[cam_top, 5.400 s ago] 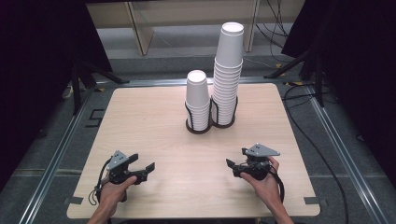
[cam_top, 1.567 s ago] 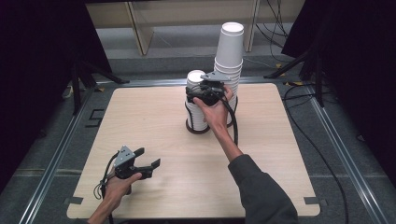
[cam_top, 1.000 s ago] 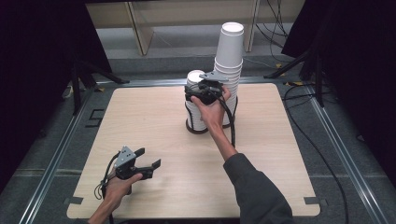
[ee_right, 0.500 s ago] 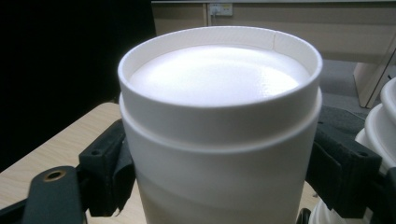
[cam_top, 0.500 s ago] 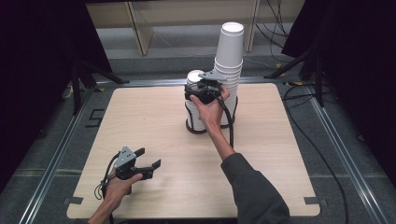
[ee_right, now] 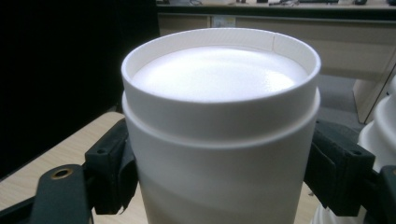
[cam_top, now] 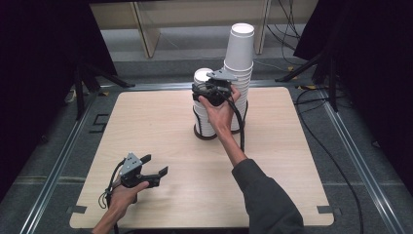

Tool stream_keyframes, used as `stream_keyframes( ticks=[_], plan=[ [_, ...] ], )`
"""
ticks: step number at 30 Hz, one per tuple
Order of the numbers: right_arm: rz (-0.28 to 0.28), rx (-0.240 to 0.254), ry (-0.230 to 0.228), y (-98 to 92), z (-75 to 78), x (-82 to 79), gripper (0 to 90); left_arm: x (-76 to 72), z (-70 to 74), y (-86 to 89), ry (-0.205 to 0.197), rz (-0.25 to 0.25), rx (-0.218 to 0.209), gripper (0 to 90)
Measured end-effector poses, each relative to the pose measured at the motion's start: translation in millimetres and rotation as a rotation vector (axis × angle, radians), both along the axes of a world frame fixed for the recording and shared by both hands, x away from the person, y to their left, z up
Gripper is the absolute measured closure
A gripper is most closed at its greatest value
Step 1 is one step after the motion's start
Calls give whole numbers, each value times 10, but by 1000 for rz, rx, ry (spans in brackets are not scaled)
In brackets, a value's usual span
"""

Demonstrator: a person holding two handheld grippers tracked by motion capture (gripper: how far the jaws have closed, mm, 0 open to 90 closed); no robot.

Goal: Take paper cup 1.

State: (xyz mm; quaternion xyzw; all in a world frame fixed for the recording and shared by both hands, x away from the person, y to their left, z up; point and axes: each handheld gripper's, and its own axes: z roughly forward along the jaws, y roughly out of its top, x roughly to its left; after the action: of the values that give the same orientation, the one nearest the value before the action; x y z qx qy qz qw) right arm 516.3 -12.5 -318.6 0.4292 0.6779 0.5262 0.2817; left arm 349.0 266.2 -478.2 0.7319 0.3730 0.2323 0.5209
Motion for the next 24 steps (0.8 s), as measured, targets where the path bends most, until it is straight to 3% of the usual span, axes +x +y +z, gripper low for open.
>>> stream_keyframes(
  ticks=[1,3,7,10,12,13,14,16,22,23,24],
  plan=[
    [5,-5,-17,-7,53,-15,216,-22,3,-3,24,20,-2,143],
    [6,6,-6,-6,84,-30,216,-18,2,-4,19,16,-2,143],
    [23,26,-47,-27,238,-60,216,-14,0,-6,15,11,0,143],
    [39,25,-74,-24,461,-122,217,-16,2,-1,17,13,2,143],
    [44,32,-97,-23,575,-152,217,2,-4,1,-5,-3,-11,143],
    [44,32,-97,-23,575,-152,217,2,-4,1,-5,-3,-11,143],
    [56,25,-126,-28,692,-183,217,1,-3,1,-5,-4,-10,143],
    [64,29,-145,-31,770,-214,217,-1,-3,-4,-4,-6,-12,143],
    [120,29,-178,-50,903,-354,217,-2,3,2,-8,-8,1,143],
    [120,29,-178,-50,903,-354,217,-28,12,4,17,13,9,143],
    [155,65,-168,-49,911,-433,217,-25,11,8,13,10,7,143]
  ],
)
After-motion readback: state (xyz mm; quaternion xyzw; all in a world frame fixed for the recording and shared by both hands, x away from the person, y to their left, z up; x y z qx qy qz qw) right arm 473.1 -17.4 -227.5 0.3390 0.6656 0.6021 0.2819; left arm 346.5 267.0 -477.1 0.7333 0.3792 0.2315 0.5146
